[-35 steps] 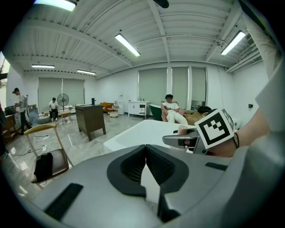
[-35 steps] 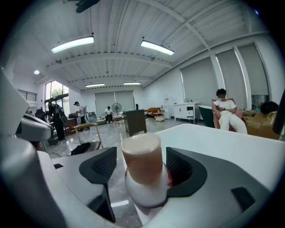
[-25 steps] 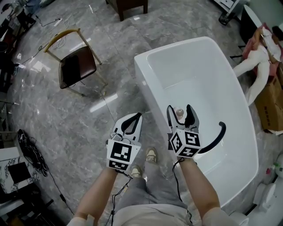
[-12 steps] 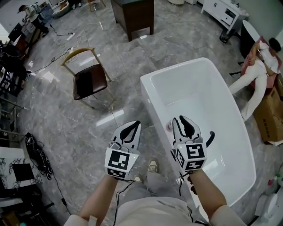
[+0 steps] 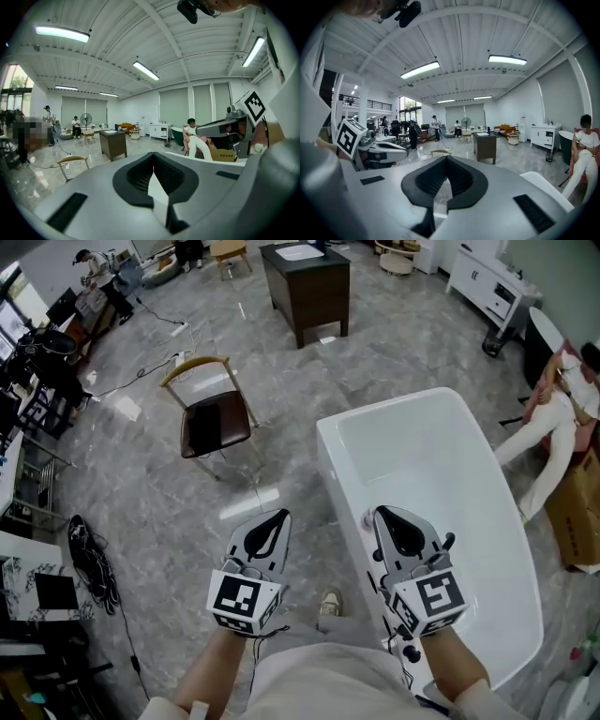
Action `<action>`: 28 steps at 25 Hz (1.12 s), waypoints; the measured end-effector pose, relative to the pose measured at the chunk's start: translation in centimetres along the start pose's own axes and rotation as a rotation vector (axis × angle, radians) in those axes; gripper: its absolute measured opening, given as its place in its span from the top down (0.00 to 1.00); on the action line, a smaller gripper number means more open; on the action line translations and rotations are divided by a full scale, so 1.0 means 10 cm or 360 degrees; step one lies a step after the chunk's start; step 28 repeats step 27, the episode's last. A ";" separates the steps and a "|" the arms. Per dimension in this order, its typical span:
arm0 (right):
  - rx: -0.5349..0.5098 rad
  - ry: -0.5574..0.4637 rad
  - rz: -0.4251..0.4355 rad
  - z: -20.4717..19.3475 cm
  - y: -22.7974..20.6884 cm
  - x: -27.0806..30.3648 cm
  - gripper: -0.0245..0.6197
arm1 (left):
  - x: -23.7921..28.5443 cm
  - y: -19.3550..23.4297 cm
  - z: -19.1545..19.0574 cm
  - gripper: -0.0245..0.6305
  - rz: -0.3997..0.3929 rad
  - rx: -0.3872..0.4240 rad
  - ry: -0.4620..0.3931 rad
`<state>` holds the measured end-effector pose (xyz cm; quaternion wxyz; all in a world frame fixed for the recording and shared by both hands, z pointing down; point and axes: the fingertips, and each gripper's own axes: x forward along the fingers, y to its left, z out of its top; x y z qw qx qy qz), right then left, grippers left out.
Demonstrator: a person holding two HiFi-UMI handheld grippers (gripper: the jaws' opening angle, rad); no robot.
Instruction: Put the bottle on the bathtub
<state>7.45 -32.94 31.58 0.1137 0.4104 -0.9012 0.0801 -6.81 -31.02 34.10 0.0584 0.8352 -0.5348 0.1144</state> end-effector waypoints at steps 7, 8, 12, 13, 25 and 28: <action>-0.0043 -0.0184 0.0179 0.56 0.40 -0.19 0.92 | -0.33 0.15 0.36 0.93 0.0067 0.0016 -0.0107; -0.0060 -0.0194 0.0193 0.62 0.46 -0.22 0.92 | -0.40 0.15 0.44 0.93 0.0068 0.0031 -0.0129; -0.0102 -0.0222 0.0230 0.82 0.67 -0.28 0.92 | -0.63 0.18 0.79 0.93 0.0059 0.0083 -0.0239; -0.0109 -0.0230 0.0232 0.86 0.72 -0.27 0.92 | -0.66 0.20 0.85 0.93 0.0055 0.0090 -0.0257; -0.0065 -0.0279 0.0174 1.02 1.11 -0.08 0.92 | -1.00 0.74 0.84 0.93 0.0063 0.0108 -0.0195; -0.0046 -0.0272 0.0161 0.99 1.12 -0.03 0.92 | -1.03 0.86 0.75 0.93 0.0093 0.0120 -0.0161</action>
